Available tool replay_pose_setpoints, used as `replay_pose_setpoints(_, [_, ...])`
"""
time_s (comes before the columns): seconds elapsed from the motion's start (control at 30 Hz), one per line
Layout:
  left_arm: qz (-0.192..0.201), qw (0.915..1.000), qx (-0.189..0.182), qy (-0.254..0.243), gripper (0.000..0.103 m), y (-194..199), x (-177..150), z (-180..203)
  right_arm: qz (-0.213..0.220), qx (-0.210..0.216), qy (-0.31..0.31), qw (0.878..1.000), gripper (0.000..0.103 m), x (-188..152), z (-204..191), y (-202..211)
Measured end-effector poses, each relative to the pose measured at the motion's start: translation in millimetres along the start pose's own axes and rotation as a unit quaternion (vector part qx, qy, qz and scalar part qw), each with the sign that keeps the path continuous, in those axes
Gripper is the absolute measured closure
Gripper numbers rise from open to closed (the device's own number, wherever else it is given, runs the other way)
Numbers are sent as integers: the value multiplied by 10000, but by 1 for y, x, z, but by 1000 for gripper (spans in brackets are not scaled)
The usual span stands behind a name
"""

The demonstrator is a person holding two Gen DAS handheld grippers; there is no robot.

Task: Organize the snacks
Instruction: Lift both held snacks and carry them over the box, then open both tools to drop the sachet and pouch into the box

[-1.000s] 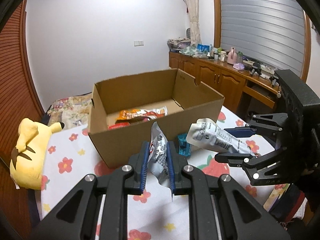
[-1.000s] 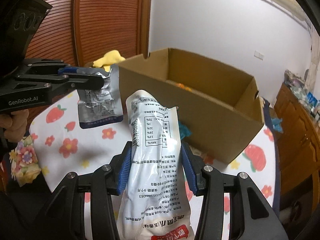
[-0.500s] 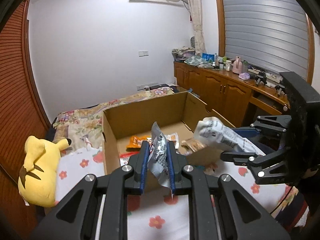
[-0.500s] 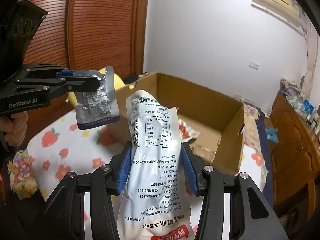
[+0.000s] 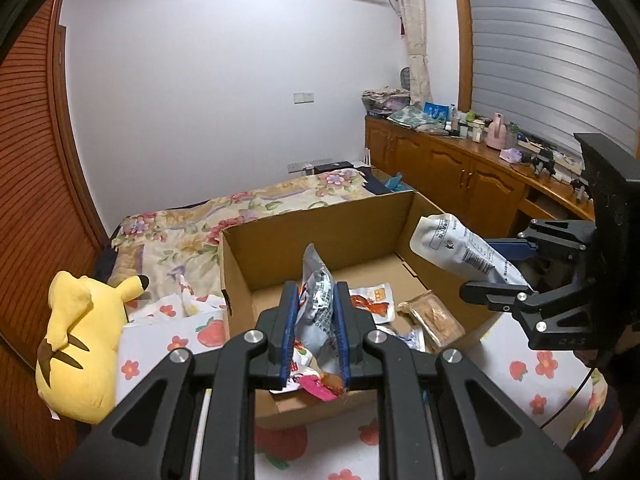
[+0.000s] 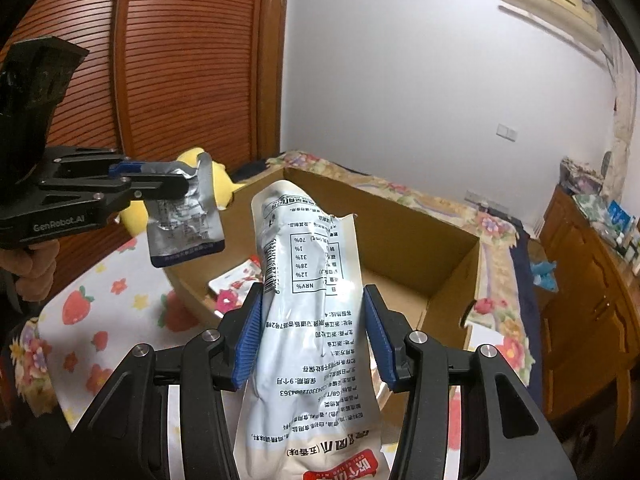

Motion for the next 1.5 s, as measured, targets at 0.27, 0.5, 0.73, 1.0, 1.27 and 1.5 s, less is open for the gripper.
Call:
replay_pose_setpoints(0.27, [-188,9998,2,-74,88,-22,-9,-2,-75,-636,89,9979,54,5,24,-31])
replay_pose_setpoints(0.5, [-318,9995,-30,42,88,-38,-22,-9,-143,-801,-140,9966,52,4,36,-48])
replay_pose_setpoints(0.73, [-460,9989,-46,125,88,-51,-37,-15,-355,-762,-230,9962,43,-7,39,-61])
replay_pose_setpoints(1.0, [-486,9987,-47,128,88,-57,-42,-15,-432,-572,-285,9970,36,-11,34,-63])
replay_pose_setpoints(1.27, [-541,9985,-15,125,88,-63,-47,-16,-333,-497,-219,9980,31,-4,29,-58])
replay_pose_setpoints(1.5, [-596,9980,-43,225,86,-67,-49,-13,-209,-469,-267,9983,31,-8,24,-39])
Point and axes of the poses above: each gripper's, at about its wrist camera, not at the fingertips, and y roughly against the way its jaws point, z to its right, x to its top, the point moved 4 cm from there along -y, roughly the way its jaws point, and after that the axes turned 14 degrees about z, right-handed, at the moved point
